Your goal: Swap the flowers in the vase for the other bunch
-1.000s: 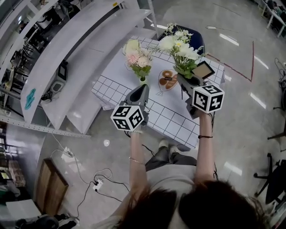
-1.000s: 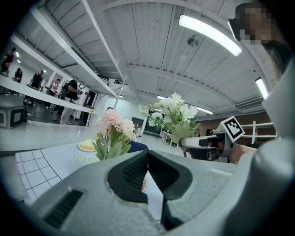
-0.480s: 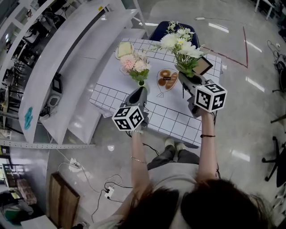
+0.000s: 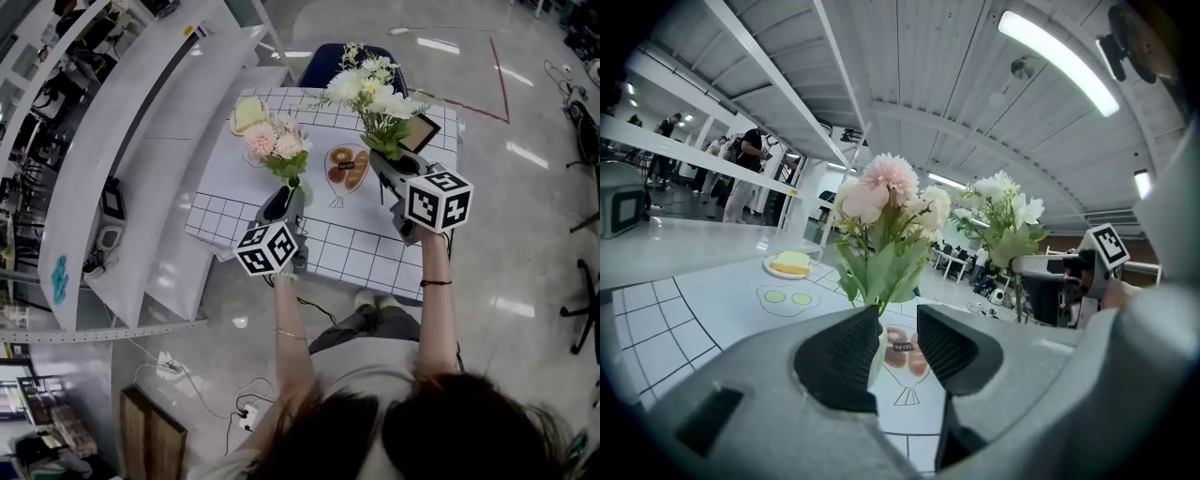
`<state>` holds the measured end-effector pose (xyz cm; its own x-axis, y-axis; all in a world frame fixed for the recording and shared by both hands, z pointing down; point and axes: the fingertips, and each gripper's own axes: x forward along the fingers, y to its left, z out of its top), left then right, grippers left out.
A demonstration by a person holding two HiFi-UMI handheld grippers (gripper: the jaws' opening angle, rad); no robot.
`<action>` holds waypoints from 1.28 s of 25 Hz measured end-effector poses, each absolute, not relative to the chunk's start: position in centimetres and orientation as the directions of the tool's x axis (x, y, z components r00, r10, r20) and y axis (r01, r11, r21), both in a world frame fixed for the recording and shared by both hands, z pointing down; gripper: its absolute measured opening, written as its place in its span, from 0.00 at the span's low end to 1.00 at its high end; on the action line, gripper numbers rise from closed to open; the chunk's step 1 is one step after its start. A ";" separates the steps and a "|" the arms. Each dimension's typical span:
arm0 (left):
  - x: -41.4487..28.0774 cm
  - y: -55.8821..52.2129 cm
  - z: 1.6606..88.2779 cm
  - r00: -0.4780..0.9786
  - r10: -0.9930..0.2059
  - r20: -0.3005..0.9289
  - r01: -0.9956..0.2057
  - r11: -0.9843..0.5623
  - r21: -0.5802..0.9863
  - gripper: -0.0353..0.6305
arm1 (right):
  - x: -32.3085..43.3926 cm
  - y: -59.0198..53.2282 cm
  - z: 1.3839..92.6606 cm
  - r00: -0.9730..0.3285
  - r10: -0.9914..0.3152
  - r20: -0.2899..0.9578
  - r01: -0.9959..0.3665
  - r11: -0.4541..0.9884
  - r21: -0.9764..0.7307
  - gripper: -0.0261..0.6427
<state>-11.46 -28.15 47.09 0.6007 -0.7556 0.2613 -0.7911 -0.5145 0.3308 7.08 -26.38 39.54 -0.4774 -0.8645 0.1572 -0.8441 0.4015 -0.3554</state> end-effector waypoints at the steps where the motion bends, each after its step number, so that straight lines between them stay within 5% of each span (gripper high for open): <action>1: -11.6 -28.4 47.3 0.601 -0.754 0.265 -0.792 -0.515 0.330 0.24 | 7.0 -26.4 39.7 -0.474 -0.866 0.159 -0.846 0.398 -0.355 0.12; 8: -11.7 -29.5 48.6 0.585 -0.754 0.299 -0.807 -0.505 0.306 0.36 | 6.9 -26.6 40.3 -0.452 -0.876 0.167 -0.856 0.373 -0.359 0.12; 32: -10.9 -32.5 50.7 0.577 -0.745 0.335 -0.816 -0.504 0.284 0.39 | 7.5 -28.4 40.9 -0.439 -0.878 0.191 -0.879 0.376 -0.293 0.12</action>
<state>-10.86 -32.51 50.71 0.5771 -0.7446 0.3354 -0.8155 -0.5041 0.2843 7.53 -28.44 40.93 -0.4392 -0.8778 0.1912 -0.8790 0.3760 -0.2931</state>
